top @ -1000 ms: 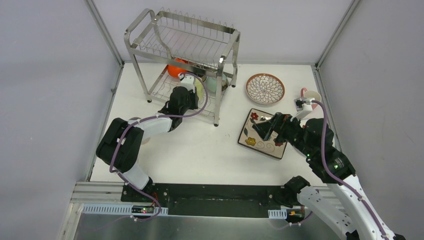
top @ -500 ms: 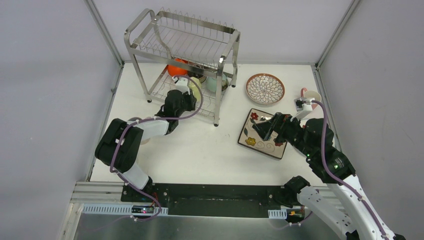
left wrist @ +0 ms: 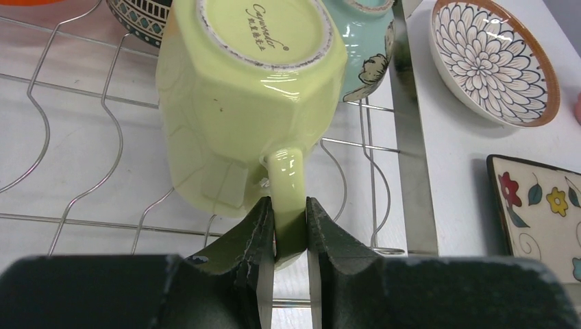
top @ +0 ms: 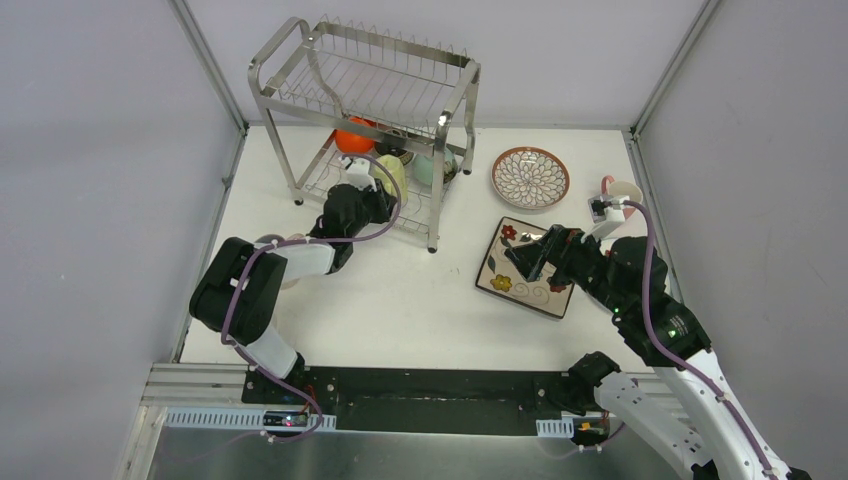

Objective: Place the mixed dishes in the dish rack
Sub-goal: Adjust the cup in the dish rack.

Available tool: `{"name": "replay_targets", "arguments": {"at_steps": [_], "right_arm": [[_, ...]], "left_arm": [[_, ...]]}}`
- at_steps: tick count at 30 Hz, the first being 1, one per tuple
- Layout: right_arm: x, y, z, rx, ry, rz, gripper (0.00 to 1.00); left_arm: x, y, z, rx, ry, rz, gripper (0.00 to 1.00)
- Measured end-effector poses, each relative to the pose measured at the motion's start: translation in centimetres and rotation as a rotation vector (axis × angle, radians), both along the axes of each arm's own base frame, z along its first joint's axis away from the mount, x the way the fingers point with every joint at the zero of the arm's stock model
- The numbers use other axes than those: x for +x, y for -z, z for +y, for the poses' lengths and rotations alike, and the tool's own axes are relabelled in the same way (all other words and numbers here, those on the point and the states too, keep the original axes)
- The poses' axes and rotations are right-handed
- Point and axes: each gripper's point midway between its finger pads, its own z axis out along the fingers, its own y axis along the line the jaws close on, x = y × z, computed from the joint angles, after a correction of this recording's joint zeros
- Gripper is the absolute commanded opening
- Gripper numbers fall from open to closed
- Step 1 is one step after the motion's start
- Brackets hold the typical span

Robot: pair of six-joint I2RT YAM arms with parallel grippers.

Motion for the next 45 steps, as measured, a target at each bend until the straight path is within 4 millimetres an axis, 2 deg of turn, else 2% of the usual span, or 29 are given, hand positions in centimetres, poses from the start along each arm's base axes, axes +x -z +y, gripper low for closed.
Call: {"name": "replay_targets", "arguments": {"at_steps": [10, 45], "right_arm": [[0.0, 0.0, 0.0, -0.001, 0.0, 0.002, 1.0], [0.1, 0.2, 0.0, -0.003, 0.0, 0.006, 1.0]], "left_arm": [[-0.5, -0.8, -1.3, -0.049, 0.069, -0.029, 0.0], [-1.7, -0.3, -5.0, -0.148, 0.281, -0.077, 0.0]]}}
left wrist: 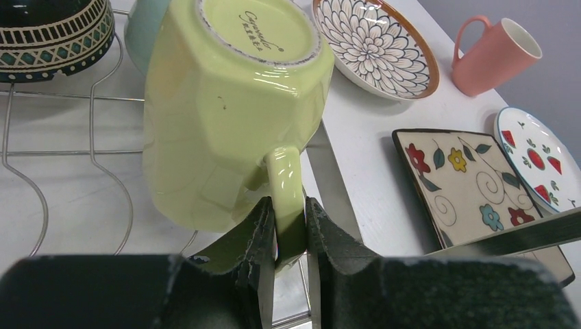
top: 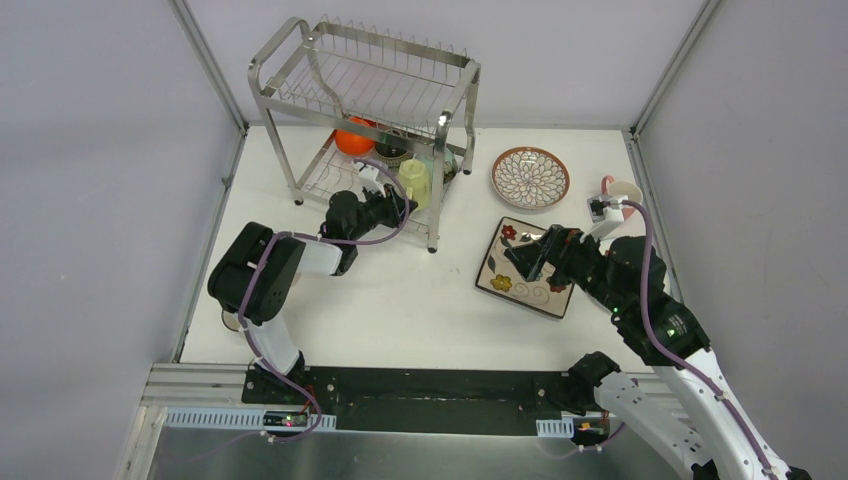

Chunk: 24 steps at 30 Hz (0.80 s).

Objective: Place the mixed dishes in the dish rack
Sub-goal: Adjust the cup in the dish rack.

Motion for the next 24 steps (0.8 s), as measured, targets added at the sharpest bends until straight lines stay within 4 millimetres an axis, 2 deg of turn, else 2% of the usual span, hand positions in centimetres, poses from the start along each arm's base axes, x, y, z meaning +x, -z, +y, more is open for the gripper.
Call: {"name": "replay_targets", "arguments": {"at_steps": [10, 15, 19, 24], "right_arm": [[0.04, 0.0, -0.04, -0.001, 0.003, -0.001, 1.0], [0.04, 0.0, -0.04, -0.001, 0.003, 0.0, 1.0], [0.04, 0.0, -0.04, -0.001, 0.003, -0.001, 1.0], [0.05, 0.01, -0.04, -0.002, 0.003, -0.001, 1.0]], "left_arm": [[-0.33, 0.05, -0.32, -0.007, 0.024, 0.007, 0.0], [-0.4, 0.06, -0.38, -0.009, 0.028, 0.01, 0.14], [-0.44, 0.16, -0.39, -0.007, 0.03, 0.015, 0.32], [-0.57, 0.68, -0.2, 0.009, 0.024, 0.041, 0.47]]}}
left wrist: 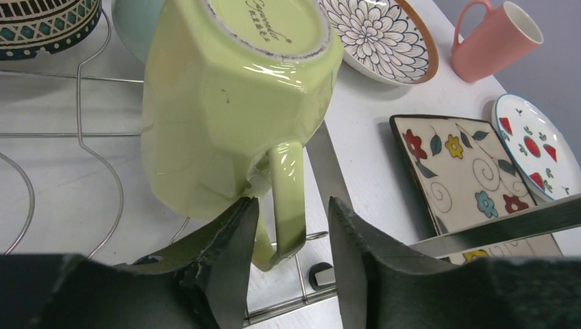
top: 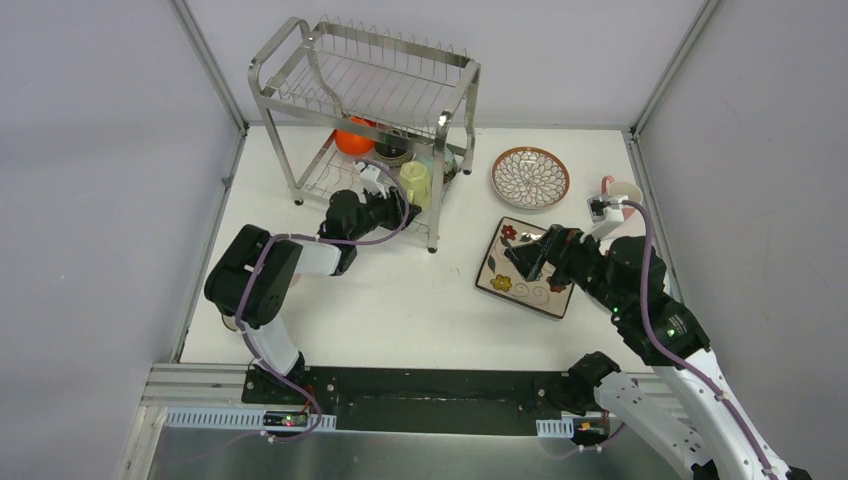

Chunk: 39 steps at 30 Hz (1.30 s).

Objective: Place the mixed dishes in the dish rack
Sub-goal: Adjust the cup in the dish rack, then pick up the cup at the center of the board.

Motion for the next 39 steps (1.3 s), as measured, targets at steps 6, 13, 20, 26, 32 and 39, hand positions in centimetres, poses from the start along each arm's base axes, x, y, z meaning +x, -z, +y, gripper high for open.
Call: {"name": "replay_targets", "arguments": {"at_steps": [6, 13, 20, 26, 32, 39], "right_arm": [[0.0, 0.1, 0.1, -0.001, -0.001, 0.003, 1.0], [0.2, 0.5, 0.2, -0.01, -0.004, 0.019, 1.0], [0.1, 0.3, 0.2, -0.006, -0.004, 0.013, 1.0], [0.0, 0.1, 0.1, 0.004, -0.003, 0.008, 1.0], [-0.1, 0.0, 0.2, 0.012, -0.003, 0.015, 1.0], [-0.1, 0.0, 0.2, 0.021, 0.0, 0.022, 1.0]], "left_arm": [[-0.3, -0.9, 0.5, 0.023, -0.012, -0.001, 0.58], [-0.5, -1.3, 2.2, 0.076, -0.095, 0.043, 0.7], [-0.9, -2.2, 5.9, 0.175, -0.273, 0.119, 0.99], [-1.9, -4.6, 9.9, 0.211, -0.465, 0.192, 0.99], [-2.8, -5.7, 14.0, 0.261, -0.691, 0.308, 0.99], [-4.8, -5.0, 18.1, 0.326, -0.881, 0.455, 0.95]]}}
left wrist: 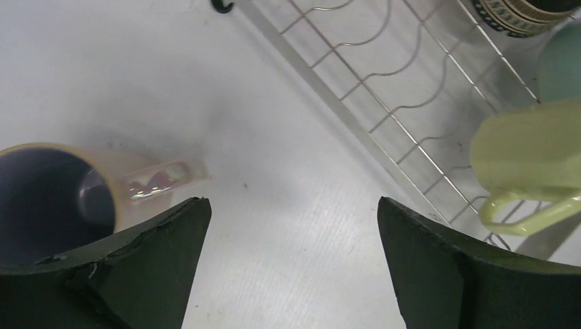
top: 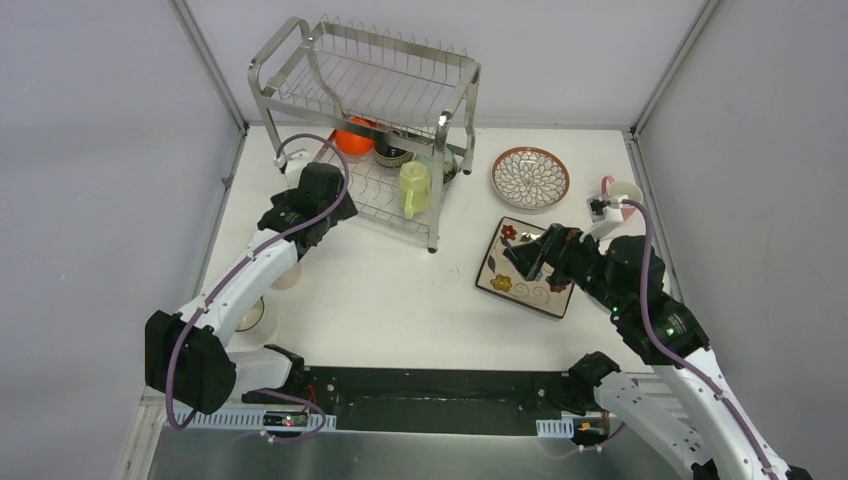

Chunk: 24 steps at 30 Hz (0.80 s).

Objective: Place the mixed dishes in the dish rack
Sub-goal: Pick up the cup at the center of the board.

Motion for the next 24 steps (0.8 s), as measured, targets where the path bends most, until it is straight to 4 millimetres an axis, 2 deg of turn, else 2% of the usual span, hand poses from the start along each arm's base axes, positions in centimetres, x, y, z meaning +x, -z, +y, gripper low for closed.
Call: {"name": "replay_targets", "arguments": {"at_steps": [5, 9, 15, 19, 24], "right_arm": [[0.0, 0.0, 0.0, 0.001, 0.0, 0.004, 1.0], [0.0, 0.1, 0.1, 0.0, -0.002, 0.008, 1.0], [0.0, 0.1, 0.1, 0.0, -0.003, 0.008, 1.0], [0.0, 0.1, 0.2, 0.004, -0.007, 0.012, 1.0], [0.0, 0.2, 0.3, 0.007, -0.011, 0.017, 1.0]], "left_arm": [[-1.2, -0.5, 3.6, 0.03, -0.172, 0.057, 0.83], [-2.0, -1.2, 7.2, 0.048, -0.351, 0.078, 0.75], [-3.4, 0.7, 11.9, 0.057, -0.542, 0.158, 0.62], [-3.7, 2.1, 13.6, 0.007, -0.631, 0.194, 0.62], [-3.7, 3.9, 14.0, -0.038, -0.68, 0.243, 0.6]]}}
